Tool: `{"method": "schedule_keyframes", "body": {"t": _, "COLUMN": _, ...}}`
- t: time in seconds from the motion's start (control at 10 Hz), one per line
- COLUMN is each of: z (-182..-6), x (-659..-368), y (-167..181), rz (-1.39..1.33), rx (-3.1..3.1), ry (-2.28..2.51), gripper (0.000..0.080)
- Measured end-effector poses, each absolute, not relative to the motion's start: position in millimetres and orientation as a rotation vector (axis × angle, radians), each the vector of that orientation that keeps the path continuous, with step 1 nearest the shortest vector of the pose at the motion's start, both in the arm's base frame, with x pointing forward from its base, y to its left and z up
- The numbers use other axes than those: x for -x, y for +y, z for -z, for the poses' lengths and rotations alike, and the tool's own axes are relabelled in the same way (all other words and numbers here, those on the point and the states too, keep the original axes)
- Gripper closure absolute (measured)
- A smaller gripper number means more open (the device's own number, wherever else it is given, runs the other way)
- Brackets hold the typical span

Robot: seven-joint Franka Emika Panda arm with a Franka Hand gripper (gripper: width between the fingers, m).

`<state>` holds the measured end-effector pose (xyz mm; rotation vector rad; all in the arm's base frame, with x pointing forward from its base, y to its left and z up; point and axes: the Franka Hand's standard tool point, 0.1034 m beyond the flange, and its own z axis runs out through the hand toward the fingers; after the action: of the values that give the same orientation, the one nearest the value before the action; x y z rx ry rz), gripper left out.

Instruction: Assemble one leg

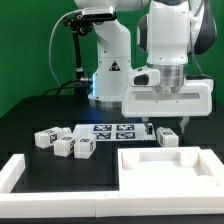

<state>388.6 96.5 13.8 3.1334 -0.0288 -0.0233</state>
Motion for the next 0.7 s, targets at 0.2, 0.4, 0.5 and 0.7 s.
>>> {"method": "schedule_keyframes", "body": {"t": 0.2, "z": -13.8, "x": -389, "y": 97, "rz": 0.023, "rx": -3.133, "ry": -0.029, "gripper": 0.0155}}
{"method": "schedule_keyframes", "body": {"t": 0.4, "z": -22.2, "x": -394, "y": 103, "rz": 0.122, "rx": -3.148, "ry": -0.011, "gripper": 0.0151}}
{"method": "schedule_keyframes", "body": {"t": 0.5, "z": -31.5, "x": -413, "y": 107, "rz": 0.125, "rx": -3.159, "ry": 0.015, "gripper": 0.0150}}
{"method": "schedule_keyframes", "body": {"t": 0.7, "z": -37.0, "x": -431, "y": 113, "rz": 0.323, "rx": -3.171, "ry": 0.050, "gripper": 0.0150}}
